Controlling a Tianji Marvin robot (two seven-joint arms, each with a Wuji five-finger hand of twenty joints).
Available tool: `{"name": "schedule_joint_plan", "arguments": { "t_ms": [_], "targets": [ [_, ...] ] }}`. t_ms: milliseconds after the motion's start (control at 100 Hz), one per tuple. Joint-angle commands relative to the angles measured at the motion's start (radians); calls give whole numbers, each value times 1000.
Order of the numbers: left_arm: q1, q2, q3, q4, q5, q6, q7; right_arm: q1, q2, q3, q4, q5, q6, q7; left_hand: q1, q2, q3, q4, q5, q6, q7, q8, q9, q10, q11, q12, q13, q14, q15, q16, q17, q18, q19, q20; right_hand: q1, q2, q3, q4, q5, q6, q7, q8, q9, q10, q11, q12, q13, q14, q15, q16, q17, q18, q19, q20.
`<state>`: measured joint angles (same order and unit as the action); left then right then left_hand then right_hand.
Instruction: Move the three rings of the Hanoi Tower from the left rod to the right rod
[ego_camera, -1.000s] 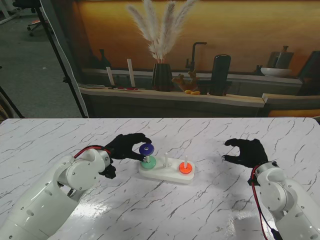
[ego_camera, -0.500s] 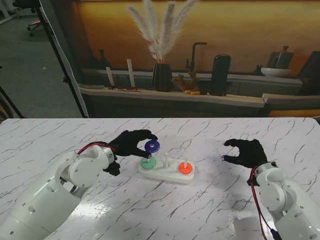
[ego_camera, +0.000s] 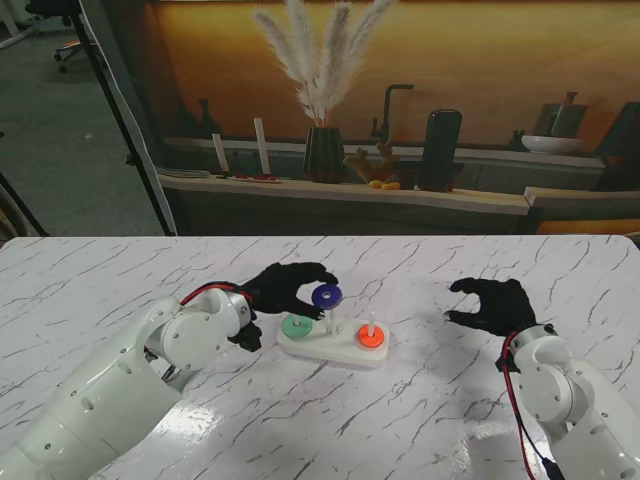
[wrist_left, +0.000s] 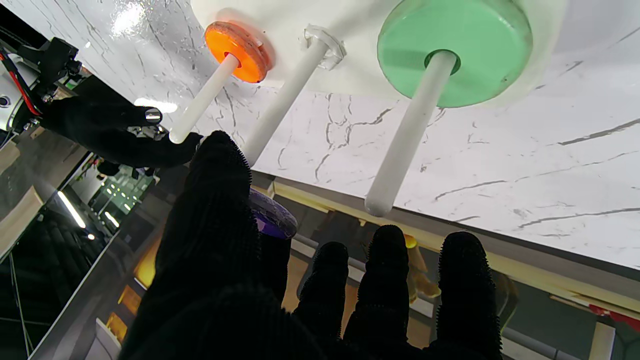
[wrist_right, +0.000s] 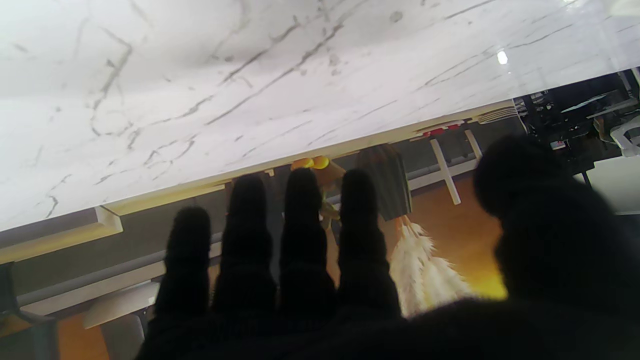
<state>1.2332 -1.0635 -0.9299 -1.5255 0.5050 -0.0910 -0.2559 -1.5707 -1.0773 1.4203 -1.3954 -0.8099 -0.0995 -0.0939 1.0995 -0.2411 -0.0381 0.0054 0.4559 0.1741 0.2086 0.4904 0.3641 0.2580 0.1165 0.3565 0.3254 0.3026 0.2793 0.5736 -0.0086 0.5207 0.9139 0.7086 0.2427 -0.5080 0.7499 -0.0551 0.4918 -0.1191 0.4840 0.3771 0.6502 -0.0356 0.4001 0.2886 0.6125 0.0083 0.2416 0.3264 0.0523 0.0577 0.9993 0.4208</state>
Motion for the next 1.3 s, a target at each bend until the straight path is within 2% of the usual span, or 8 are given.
{"name": "schedule_joint_plan", "arguments": {
  "t_ms": [0, 1290],
  "targets": [
    [-5, -11, 11, 15, -10, -10, -14, -6, -6, -2, 2, 1, 0, -2, 57, 88, 30, -2, 68, -59, 55, 22, 0, -5, -9, 4, 15, 2, 18, 11, -5, 14, 45, 13, 10, 4, -16, 25, 8, 7, 5, 6, 15, 1, 13, 0, 19, -3, 15, 11, -4, 320, 21, 13],
    [-44, -14, 71, 58, -30, 25, -32, -3, -6, -4, 18, 6, 0, -1, 58, 94, 29, -1, 66, -51, 45, -2, -4, -3, -9, 4, 12, 1, 19, 12, -6, 12, 47, 12, 12, 4, -17, 25, 10, 9, 6, 6, 15, 1, 14, 0, 18, -4, 16, 11, -4, 319, 21, 13]
  ]
}}
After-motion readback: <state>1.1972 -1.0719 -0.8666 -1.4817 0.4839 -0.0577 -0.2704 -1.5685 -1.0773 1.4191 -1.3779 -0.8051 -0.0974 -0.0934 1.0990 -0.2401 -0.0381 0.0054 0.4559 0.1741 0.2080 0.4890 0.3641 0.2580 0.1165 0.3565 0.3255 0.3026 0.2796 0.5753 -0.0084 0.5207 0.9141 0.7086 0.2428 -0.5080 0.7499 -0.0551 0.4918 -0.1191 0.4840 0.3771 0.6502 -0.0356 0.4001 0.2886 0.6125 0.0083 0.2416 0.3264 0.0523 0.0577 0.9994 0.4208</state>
